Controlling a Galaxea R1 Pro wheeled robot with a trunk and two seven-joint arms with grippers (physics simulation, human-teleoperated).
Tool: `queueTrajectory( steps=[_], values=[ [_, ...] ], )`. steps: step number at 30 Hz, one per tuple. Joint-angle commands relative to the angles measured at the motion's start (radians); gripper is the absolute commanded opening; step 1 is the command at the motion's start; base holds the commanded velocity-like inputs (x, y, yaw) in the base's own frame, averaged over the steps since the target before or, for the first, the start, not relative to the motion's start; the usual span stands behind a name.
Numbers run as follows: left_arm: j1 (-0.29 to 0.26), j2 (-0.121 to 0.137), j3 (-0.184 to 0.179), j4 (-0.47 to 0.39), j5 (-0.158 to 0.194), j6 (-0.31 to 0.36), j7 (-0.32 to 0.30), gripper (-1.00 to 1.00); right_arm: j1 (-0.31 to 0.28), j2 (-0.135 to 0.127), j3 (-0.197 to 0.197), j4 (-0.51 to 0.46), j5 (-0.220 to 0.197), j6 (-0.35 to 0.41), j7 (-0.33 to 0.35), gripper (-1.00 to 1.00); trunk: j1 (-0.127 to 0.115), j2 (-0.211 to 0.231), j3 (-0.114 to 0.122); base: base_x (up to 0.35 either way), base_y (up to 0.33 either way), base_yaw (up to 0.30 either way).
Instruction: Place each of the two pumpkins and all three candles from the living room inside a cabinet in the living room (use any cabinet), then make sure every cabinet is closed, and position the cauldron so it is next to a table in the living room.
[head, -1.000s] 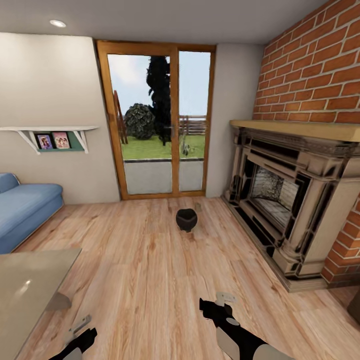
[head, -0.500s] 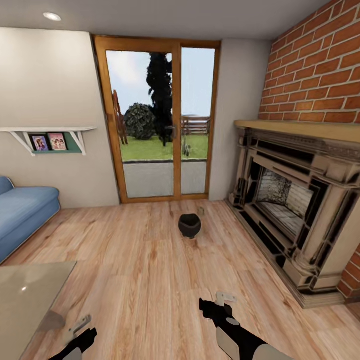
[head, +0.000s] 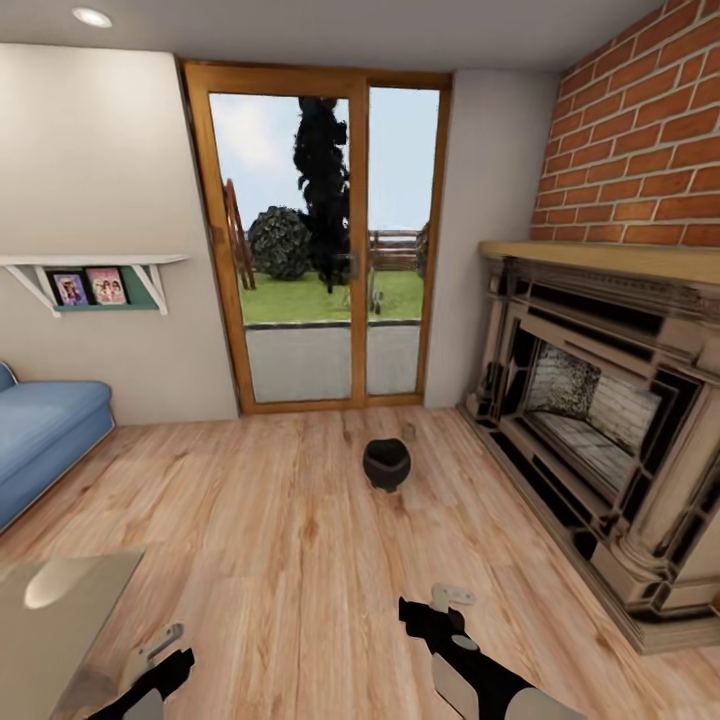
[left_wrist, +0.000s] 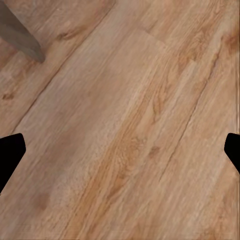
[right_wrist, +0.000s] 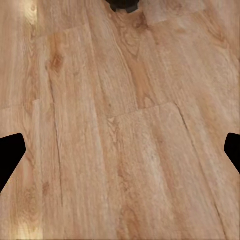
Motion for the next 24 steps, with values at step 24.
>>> queueTrajectory(
  steps=[24],
  values=[
    [-0.005,0.163,0.059,-0.666,0.027,0.648,0.013,1.00,-0.170,0.002,-0.006,-0.117,-0.028,0.343,-0.078,1.00,0.001,-0.001,-0.001,0.280,0.085,0.000]
  ],
)
